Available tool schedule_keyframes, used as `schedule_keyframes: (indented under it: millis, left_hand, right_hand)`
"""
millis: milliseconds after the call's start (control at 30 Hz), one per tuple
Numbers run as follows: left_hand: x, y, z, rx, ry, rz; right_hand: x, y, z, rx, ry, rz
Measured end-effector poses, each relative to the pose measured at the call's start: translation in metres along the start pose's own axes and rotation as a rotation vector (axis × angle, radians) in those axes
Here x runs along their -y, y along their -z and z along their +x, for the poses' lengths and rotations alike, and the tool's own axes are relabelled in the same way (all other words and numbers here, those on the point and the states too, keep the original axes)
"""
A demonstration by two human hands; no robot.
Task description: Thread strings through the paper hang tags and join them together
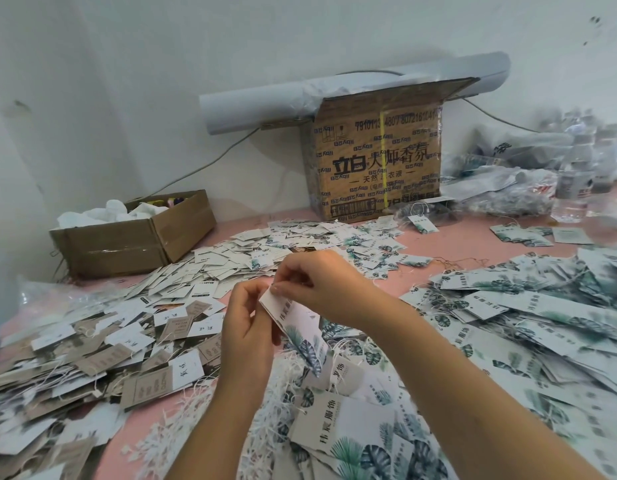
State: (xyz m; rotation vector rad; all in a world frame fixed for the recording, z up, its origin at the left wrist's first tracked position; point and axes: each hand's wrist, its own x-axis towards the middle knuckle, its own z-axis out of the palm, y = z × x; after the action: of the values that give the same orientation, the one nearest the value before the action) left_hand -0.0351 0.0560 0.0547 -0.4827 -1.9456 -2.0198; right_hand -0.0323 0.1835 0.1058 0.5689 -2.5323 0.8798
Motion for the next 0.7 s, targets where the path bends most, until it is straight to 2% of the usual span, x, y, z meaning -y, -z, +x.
schedule_keyframes:
  millis: [100,200,333,500,600,700]
  left_hand:
    - [-0.002,0.0,0.002,-0.032,0.118,-0.078]
    - [-0.006,0.002,0.007,-0.103,0.288,-0.343]
    - [-0.009,0.013,0.016,-0.212,0.386,-0.639]
    - [-0.012,0.019,0.02,-0.235,0.487,-0.888]
    - [-0.012,0.022,0.021,-0.275,0.491,-0.963]
    - [-0.011,0.022,0.021,-0.311,0.449,-0.881]
  right_hand:
    - [-0.002,0.001,0.001,0.022,-0.024,0.019]
    - [-0.01,0.005,0.0,0.026,-0.077,0.029]
    - [-0.021,0.016,-0.001,0.0,-0.172,0.02]
    - [-0.027,0.024,-0.003,-0.06,-0.232,0.087]
    - [-0.029,0.027,-0.003,-0.088,-0.265,0.118]
    - [-0.029,0.028,-0.003,-0.134,-0.284,0.255]
